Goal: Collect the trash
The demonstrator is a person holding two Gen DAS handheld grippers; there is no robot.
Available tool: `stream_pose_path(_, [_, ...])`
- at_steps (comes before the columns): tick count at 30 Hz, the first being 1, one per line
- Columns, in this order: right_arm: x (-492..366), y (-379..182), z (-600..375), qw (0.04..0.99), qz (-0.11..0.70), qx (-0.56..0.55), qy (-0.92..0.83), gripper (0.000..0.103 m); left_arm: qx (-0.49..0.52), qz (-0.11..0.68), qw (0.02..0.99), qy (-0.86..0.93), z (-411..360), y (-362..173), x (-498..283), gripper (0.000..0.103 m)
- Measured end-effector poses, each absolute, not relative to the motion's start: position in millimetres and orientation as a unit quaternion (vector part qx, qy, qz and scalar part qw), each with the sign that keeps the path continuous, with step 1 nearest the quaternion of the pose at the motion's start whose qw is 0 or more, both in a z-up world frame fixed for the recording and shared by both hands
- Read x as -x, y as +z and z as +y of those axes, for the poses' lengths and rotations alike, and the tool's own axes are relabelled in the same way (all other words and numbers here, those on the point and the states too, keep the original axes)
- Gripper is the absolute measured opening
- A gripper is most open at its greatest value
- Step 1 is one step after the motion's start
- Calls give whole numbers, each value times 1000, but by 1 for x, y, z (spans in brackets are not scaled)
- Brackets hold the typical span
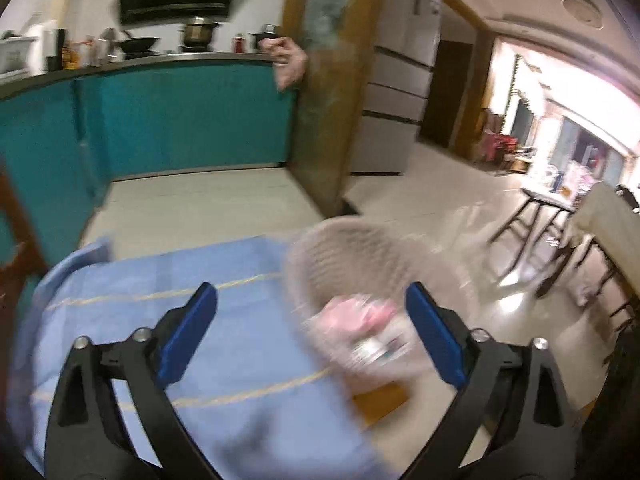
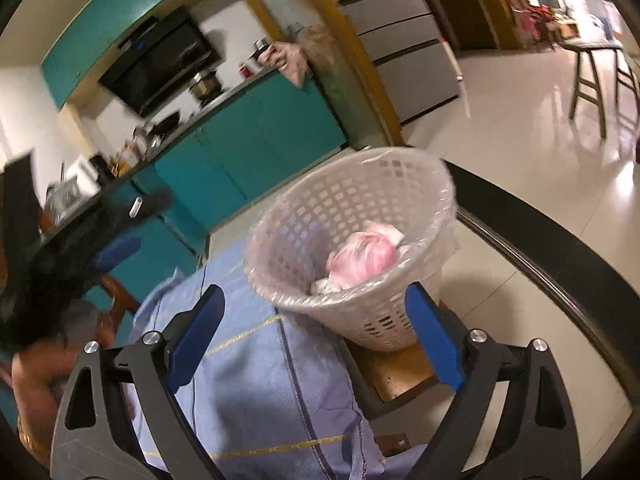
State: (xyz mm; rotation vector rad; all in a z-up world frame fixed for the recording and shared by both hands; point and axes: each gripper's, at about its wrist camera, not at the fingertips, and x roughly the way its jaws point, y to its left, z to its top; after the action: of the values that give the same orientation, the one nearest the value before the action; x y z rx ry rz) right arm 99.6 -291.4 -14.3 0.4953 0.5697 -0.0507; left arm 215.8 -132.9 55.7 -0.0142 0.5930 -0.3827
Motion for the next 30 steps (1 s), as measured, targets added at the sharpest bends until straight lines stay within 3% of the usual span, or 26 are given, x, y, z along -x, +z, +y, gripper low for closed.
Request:
stream_pose_path(6, [-105,-4,-230,949,283,-142,6,89,8,293,953,-79,-19,31,-148,100])
stream_pose_path(10, [-101,-1,-188,953,282,-108,37,89,28,292,956,-23,18,29,-126,100])
stream_pose_path(30, [-101,-5,-140,954,288,-55,58,89,46,323,945,-40,15,17,-114,100])
